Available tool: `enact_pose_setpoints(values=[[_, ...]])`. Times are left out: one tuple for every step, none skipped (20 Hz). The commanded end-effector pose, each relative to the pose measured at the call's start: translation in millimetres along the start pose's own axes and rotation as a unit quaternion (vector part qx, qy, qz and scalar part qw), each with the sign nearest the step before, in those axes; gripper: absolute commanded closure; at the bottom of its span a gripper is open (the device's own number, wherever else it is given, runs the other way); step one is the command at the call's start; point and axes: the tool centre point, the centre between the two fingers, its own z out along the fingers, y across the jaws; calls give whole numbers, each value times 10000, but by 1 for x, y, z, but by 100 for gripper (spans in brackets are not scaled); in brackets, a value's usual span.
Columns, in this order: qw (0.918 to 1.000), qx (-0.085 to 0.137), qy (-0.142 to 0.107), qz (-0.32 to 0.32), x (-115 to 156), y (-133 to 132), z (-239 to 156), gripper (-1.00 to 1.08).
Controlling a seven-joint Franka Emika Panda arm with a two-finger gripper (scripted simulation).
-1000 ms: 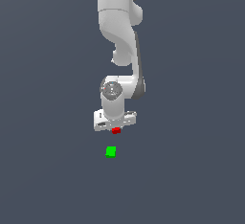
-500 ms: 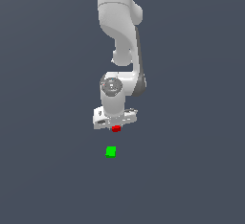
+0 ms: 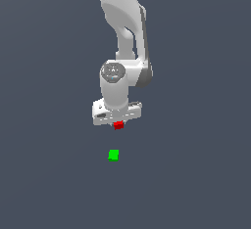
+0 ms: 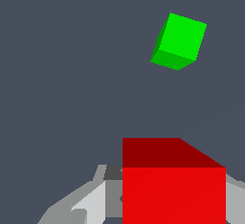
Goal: Stack the red cube on top of the green cube.
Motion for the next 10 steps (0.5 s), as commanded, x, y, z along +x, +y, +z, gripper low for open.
enact_pose_setpoints(values=[[10000,1,-3,0,0,0,-12,108],[10000,1,-3,0,0,0,-15,108],[10000,1,-3,0,0,0,-17,108],[10000,1,-3,0,1,0,-19,108],[10000,1,-3,0,1,0,-20,108],[10000,1,-3,0,1,0,-20,108],[10000,0,2,0,1,0,-18,108],[10000,0,2,0,1,0,-18,108],[10000,0,2,0,1,0,-18,108],[10000,0,2,0,2,1,-18,108]])
